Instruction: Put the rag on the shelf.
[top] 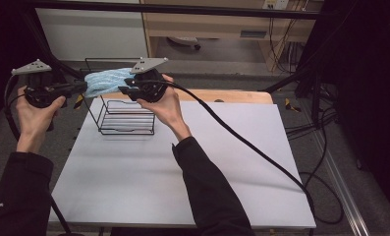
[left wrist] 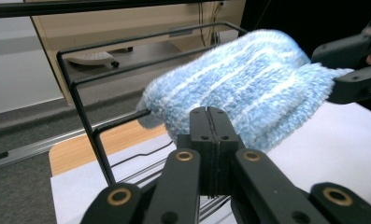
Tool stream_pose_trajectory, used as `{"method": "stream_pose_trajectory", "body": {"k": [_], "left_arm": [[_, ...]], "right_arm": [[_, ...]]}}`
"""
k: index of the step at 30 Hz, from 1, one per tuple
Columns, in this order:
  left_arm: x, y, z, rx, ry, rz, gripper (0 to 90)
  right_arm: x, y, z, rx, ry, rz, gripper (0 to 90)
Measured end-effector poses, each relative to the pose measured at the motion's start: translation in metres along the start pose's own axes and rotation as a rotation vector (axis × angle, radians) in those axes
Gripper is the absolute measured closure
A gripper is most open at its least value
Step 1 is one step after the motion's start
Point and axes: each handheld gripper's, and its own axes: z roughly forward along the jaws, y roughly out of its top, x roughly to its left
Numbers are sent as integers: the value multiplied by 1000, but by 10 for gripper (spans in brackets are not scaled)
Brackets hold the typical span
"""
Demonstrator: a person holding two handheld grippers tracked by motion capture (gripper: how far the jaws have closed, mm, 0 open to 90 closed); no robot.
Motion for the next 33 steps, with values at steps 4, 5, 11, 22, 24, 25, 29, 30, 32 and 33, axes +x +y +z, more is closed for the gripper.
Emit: {"method": "stream_pose_trajectory", "body": {"k": [4,5,11,22,24,25,29,30,32,33], "left_arm": [[-1,-4,4,2,2,7,898],[-1,-5,5,1,3,8,898],[-2,-9,9,5,15,38,898],[-2,-16,14,-1,37,59,898],[-2,-17,15,-3,40,61,898],[-2,-17,15,-6,41,61,898],[-2,-17,17,-14,49,59,898],[-2,-17,18,-13,52,60,898],[-2,-18,20,-12,57,54,898],[-2,-18,21,-13,60,51,898]], "right_arm": [[0,2,-2,-16,5,41,607],[0,3,-2,-23,11,55,611],[-1,3,-2,3,42,124,712],[-8,-15,1,60,35,216,882],[-9,-17,1,63,30,219,900],[-9,-19,1,64,23,223,900],[-10,-25,6,76,-14,208,900],[-10,-26,7,78,-20,206,900],[-10,-28,10,76,-26,204,900],[-10,-29,12,74,-31,203,900]]}}
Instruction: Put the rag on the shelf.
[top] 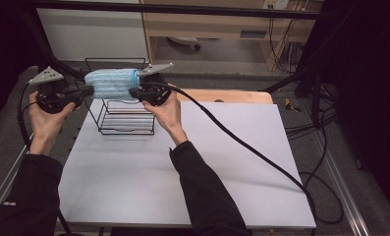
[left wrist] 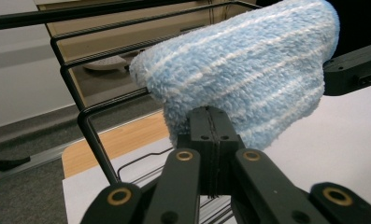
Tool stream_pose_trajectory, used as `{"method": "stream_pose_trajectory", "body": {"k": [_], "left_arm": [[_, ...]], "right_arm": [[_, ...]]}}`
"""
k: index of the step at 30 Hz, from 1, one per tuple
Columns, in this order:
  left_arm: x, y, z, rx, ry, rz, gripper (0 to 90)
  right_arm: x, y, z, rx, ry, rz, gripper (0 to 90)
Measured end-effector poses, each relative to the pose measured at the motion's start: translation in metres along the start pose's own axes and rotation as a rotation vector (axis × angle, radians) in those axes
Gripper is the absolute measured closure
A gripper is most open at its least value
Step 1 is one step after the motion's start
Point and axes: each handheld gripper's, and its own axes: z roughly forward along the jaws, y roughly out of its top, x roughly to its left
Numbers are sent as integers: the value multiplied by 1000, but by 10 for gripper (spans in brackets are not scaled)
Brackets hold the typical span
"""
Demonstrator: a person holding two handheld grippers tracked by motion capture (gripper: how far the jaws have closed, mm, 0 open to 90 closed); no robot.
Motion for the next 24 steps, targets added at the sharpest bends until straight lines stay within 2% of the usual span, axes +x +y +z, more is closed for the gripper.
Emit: {"method": "stream_pose_trajectory", "body": {"k": [10,15,19,24], "left_arm": [[0,-2,7,-14,19,-25,897],[-1,-1,-1,-23,13,-27,890],[-2,1,-9,-42,6,-53,860],[-5,2,-14,-24,14,-63,795]], "right_arm": [[-3,-5,9,-13,-38,-14,885],[1,-4,5,-17,-28,-29,855],[4,-1,1,-23,-14,-32,815],[7,2,-6,-35,-11,-26,755]]}}
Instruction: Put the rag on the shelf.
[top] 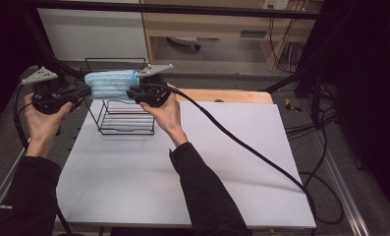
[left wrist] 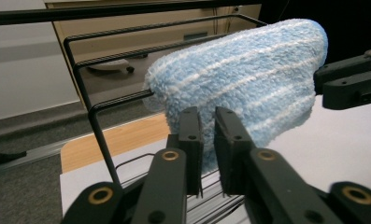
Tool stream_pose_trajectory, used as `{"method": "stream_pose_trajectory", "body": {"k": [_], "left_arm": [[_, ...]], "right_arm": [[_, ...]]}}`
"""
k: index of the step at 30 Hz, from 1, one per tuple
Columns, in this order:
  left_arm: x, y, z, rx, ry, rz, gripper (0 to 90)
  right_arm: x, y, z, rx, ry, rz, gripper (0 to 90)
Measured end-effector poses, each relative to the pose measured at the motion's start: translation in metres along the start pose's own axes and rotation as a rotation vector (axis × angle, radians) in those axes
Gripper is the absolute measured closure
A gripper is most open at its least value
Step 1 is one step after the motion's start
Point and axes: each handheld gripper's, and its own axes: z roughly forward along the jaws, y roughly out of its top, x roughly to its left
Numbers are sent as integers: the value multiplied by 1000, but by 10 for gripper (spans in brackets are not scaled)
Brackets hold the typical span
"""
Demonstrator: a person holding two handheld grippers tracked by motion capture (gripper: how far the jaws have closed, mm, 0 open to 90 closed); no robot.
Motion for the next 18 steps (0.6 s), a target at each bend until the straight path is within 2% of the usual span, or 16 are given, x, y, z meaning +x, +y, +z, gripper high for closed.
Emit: {"method": "stream_pose_trajectory", "body": {"k": [7,10,11,18], "left_arm": [[-2,3,-10,13,17,-15,682],[-3,4,-14,20,29,-10,631],[-3,4,-16,23,34,-4,603],[-7,2,-23,47,38,9,511]], "right_arm": [[1,6,-9,-19,-1,0,671],[2,9,-14,-22,-9,-2,616],[2,10,-18,-24,-13,2,559],[3,11,-26,-20,-27,1,443]]}}
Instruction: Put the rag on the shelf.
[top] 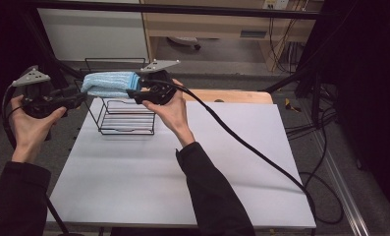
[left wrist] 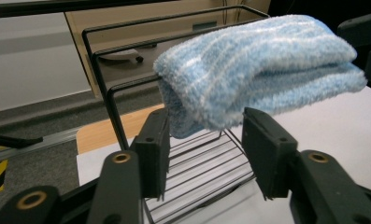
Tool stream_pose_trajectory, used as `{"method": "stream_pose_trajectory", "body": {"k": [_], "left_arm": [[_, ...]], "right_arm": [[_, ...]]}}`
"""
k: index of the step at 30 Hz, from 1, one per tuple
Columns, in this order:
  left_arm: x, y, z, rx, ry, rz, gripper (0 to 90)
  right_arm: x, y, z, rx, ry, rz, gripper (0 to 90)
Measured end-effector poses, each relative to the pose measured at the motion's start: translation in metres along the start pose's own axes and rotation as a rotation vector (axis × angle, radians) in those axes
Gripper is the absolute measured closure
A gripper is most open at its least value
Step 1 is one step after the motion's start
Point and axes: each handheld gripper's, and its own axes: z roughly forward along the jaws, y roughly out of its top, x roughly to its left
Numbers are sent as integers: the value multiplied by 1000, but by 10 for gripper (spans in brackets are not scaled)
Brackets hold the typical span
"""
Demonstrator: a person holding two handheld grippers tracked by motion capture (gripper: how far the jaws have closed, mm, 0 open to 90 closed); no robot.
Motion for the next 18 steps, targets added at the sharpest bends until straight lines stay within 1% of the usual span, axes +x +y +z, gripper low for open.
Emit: {"method": "stream_pose_trajectory", "body": {"k": [4,7,8,11,13,15,18], "left_arm": [[-1,-3,-2,4,-6,1,479],[-1,-5,-2,8,-10,2,451],[-2,-6,-2,10,-12,1,440],[-4,-8,-1,19,-13,10,405],[-5,-11,-1,23,-14,19,381],[-7,-15,0,29,-16,19,361],[-10,-22,2,43,-20,26,329]], "right_arm": [[-1,0,-5,1,-7,1,377],[-2,-1,-11,-7,-9,9,331],[-3,-1,-12,-2,-11,13,309],[-3,-2,-17,2,-16,5,260],[-4,-3,-21,0,-18,12,225],[-5,-6,-24,-2,-21,18,197],[-7,-13,-29,8,-34,22,148]]}}
